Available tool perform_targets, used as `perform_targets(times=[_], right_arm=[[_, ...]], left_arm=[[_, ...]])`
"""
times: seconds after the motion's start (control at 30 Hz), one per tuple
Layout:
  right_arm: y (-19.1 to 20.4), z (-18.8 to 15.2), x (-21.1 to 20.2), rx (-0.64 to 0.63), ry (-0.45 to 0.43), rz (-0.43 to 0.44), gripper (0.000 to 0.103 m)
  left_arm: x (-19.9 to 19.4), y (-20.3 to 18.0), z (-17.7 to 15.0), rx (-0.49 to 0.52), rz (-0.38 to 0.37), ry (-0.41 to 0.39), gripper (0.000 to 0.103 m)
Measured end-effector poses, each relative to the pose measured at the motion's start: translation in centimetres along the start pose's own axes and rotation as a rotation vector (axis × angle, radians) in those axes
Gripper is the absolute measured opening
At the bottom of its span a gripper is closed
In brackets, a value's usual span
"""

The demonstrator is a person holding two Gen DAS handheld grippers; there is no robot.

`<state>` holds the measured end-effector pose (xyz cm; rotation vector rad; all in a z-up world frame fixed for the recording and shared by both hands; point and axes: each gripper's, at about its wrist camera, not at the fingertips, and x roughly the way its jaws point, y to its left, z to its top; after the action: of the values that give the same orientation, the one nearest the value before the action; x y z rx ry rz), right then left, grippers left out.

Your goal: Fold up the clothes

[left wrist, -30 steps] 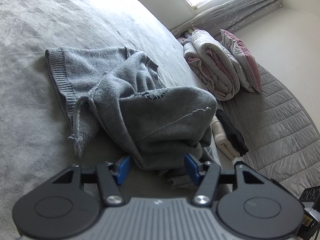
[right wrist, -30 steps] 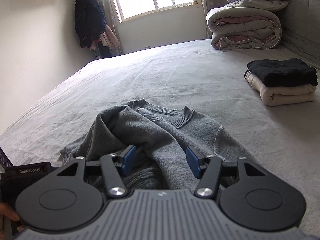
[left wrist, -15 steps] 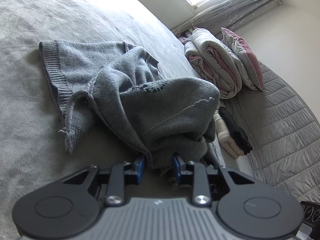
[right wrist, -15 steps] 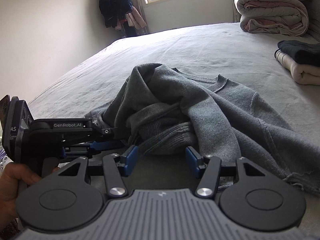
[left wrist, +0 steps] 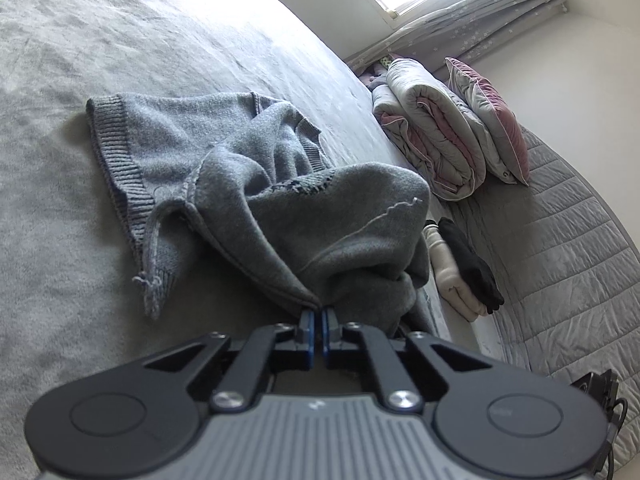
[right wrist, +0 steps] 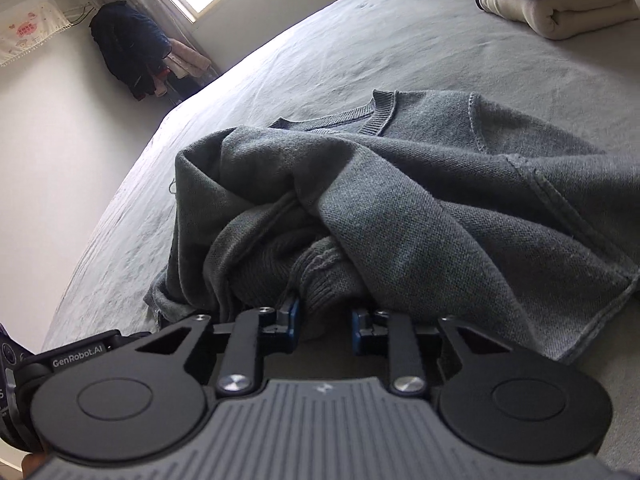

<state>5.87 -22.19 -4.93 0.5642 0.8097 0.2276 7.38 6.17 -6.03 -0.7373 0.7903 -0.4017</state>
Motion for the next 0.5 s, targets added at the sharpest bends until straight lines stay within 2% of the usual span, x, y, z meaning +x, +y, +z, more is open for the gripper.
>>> perform_targets(times=[0.03, 0.13, 0.5], right_arm=[[0.0, 0.0, -0.4, 0.003, 0.002, 0.002, 0.014], [-0.1, -0.1, -1.7, 0.004, -0.005, 0.007, 0.012], [1.0, -1.9, -7.4, -0.029, -0.041, 0.047, 0.011]], left_arm=[[-0.2, -0.1, 0.1, 0.008, -0.001, -0.004, 0.003], [-0.9, -0.1, 0.4, 0.021, -0.004, -0.015, 0.003], [-4.9, 0.9, 1.4, 0.022, -0.016, -0.081, 0.003]])
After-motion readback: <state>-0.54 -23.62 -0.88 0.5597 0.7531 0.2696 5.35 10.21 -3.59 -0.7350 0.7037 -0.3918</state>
